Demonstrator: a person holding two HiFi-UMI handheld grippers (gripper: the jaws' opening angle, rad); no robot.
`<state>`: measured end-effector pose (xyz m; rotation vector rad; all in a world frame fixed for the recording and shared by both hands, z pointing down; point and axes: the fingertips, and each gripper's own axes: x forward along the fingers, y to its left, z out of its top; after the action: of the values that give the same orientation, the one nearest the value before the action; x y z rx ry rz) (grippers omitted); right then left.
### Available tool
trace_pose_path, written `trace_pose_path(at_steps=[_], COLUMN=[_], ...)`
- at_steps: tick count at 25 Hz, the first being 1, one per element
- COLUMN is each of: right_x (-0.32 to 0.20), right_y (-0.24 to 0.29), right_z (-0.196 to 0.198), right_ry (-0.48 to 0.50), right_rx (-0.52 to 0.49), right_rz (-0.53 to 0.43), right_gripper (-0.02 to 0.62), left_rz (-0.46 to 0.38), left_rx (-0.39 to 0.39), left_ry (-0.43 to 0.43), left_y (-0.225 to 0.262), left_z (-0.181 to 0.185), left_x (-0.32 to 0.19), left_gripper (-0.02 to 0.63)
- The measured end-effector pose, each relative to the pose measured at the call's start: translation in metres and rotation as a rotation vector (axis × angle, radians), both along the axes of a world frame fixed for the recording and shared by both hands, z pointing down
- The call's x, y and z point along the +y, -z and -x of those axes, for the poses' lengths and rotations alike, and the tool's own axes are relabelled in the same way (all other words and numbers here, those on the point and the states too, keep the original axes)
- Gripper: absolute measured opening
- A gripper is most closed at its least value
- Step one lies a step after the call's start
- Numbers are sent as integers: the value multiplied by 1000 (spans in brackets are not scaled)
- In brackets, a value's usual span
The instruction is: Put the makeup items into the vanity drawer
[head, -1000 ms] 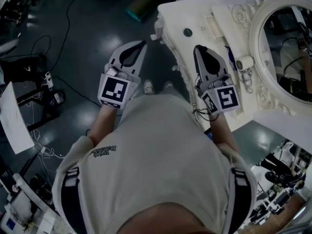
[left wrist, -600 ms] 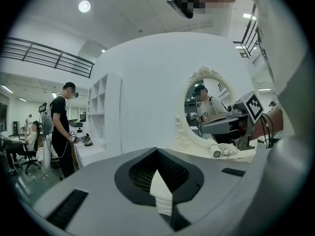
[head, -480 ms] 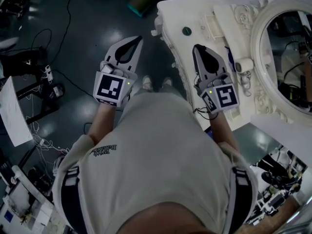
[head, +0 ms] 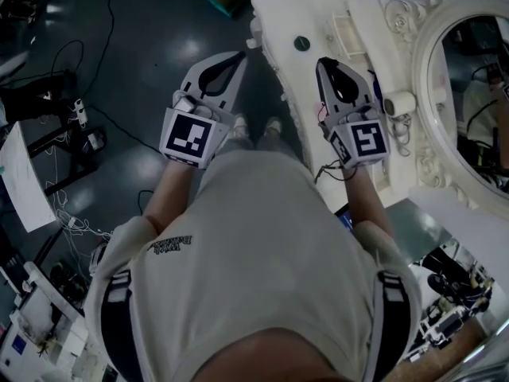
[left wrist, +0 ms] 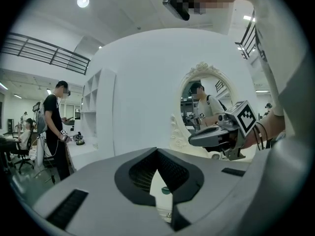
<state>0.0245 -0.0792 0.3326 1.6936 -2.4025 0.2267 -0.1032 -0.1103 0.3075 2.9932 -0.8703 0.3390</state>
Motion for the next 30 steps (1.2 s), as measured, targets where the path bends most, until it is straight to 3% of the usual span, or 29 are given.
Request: trace_pose_path(at_steps=[5,12,22,30], right_x=[-32,-78,-121,-128], right_y=[-26,-86,-210,-290], right_z=[-16,-43,-65,-66], right_ry=[-5,-29,-25,-17], right_rx=[39,73,99,141], right_rz=[53,173,409,569], right_gripper=[75,101,101,101], left_rz=[-5,43,148,268], left_rx=[21,12,-130,-152], left_ry=[-21,-41,-72,-143], left_y=[-9,-44,-162,-235], left_z=[-27,-62,-104,-127], left_x=[-25,-67,-114,-108], left_gripper=[12,12,12,12])
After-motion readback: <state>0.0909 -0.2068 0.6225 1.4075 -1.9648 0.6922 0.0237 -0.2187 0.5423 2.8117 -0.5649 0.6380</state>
